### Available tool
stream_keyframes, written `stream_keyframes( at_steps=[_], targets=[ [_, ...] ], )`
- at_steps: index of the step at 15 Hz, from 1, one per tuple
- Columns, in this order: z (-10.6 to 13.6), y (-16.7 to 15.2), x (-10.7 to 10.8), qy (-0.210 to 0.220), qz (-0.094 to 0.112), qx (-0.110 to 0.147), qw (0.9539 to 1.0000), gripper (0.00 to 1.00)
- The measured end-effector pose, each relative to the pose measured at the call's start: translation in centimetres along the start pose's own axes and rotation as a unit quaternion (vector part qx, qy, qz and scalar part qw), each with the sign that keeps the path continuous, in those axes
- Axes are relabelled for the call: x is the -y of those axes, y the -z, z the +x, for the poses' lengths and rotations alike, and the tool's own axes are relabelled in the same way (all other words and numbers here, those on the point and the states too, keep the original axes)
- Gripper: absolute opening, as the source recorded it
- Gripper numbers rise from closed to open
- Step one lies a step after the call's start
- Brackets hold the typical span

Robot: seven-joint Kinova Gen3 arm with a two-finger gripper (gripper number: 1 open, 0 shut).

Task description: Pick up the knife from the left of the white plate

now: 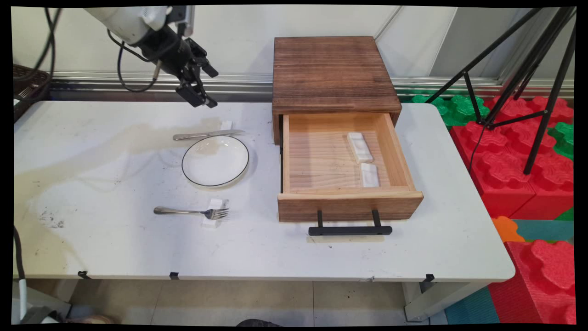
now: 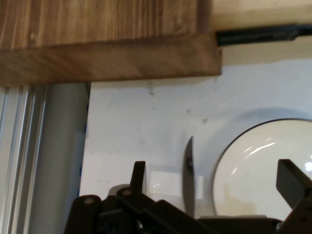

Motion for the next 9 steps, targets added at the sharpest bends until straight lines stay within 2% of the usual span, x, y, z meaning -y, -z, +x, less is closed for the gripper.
stream_keyframes(
  at_steps=[9],
  targets=[
    [-3.4, -5.6, 2.7, 0.001, 0.011, 0.056, 0.9984, 1.0]
  ],
)
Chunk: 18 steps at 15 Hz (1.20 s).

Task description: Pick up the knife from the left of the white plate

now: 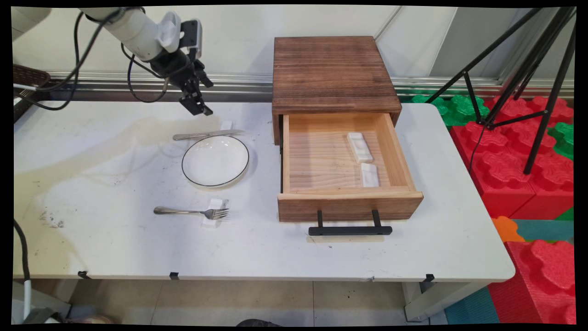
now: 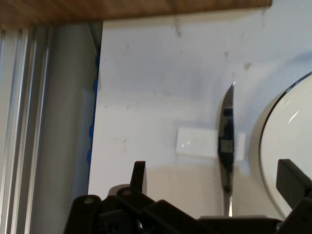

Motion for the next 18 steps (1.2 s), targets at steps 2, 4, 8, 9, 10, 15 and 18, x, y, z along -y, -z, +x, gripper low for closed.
stream_keyframes(
  at_steps=[2, 4, 8, 9, 10, 15, 18],
  targets=[
    [-0.7, -1.0, 0.4, -0.001, -0.001, 0.011, 0.9999, 1.0],
    [-1.6, -2.2, 0.8, -0.002, -0.004, 0.026, 0.9997, 1.0],
    [-3.2, -4.2, 1.4, -0.003, -0.011, 0.05, 0.9987, 1.0],
    [-3.6, -4.6, 1.5, -0.003, -0.013, 0.055, 0.9984, 1.0],
    [-3.9, -5.2, 1.6, -0.003, -0.016, 0.06, 0.9981, 1.0],
    [-5.1, -7.1, 1.8, -0.005, -0.032, 0.074, 0.9968, 1.0],
    [-5.6, -7.9, 1.7, -0.004, -0.042, 0.077, 0.9961, 1.0]
  ],
)
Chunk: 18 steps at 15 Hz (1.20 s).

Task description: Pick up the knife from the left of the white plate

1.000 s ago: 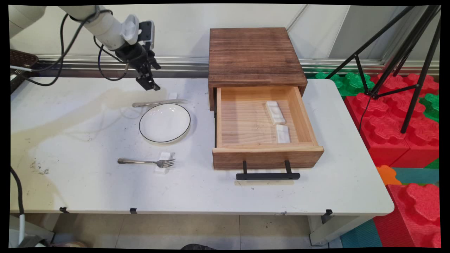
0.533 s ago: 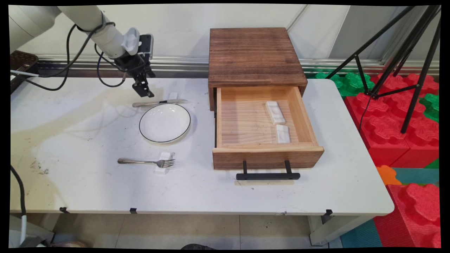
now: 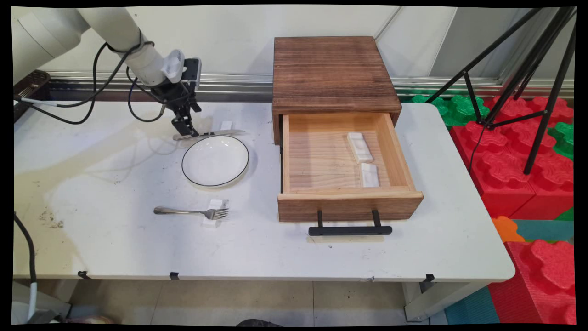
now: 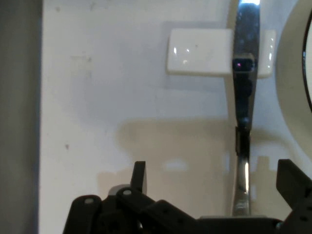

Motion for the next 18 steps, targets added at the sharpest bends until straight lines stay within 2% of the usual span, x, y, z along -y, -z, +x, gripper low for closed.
stream_keyframes(
  at_steps=[6, 15, 16, 18],
  targets=[
    [-0.7, -1.2, -0.2, -0.001, -0.015, 0.003, 0.9999, 1.0],
    [-0.9, -2.1, -0.1, -0.008, -0.024, -0.013, 0.9996, 1.0],
    [-0.9, -2.2, -0.1, -0.009, -0.024, -0.014, 0.9996, 0.0],
    [-1.0, -2.3, -0.1, -0.01, -0.025, -0.016, 0.9995, 0.0]
  ],
)
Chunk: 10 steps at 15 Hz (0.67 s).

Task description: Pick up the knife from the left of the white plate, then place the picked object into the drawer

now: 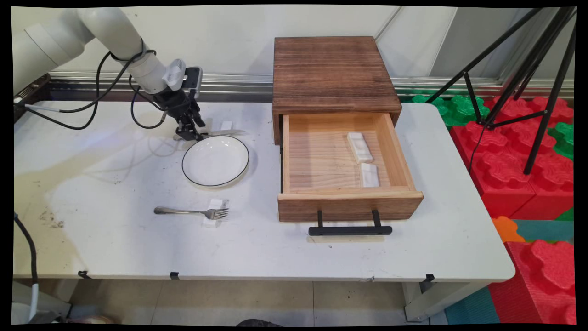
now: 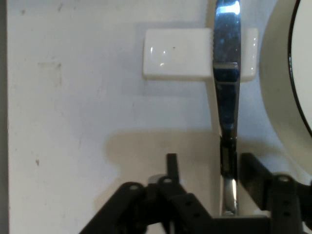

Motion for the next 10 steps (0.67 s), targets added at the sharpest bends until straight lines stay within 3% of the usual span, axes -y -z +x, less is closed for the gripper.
stream_keyframes(
  at_steps=[10],
  targets=[
    [-0.63, -0.1, 0.03, -0.001, -0.003, 0.001, 1.0, 0.0]
  ],
)
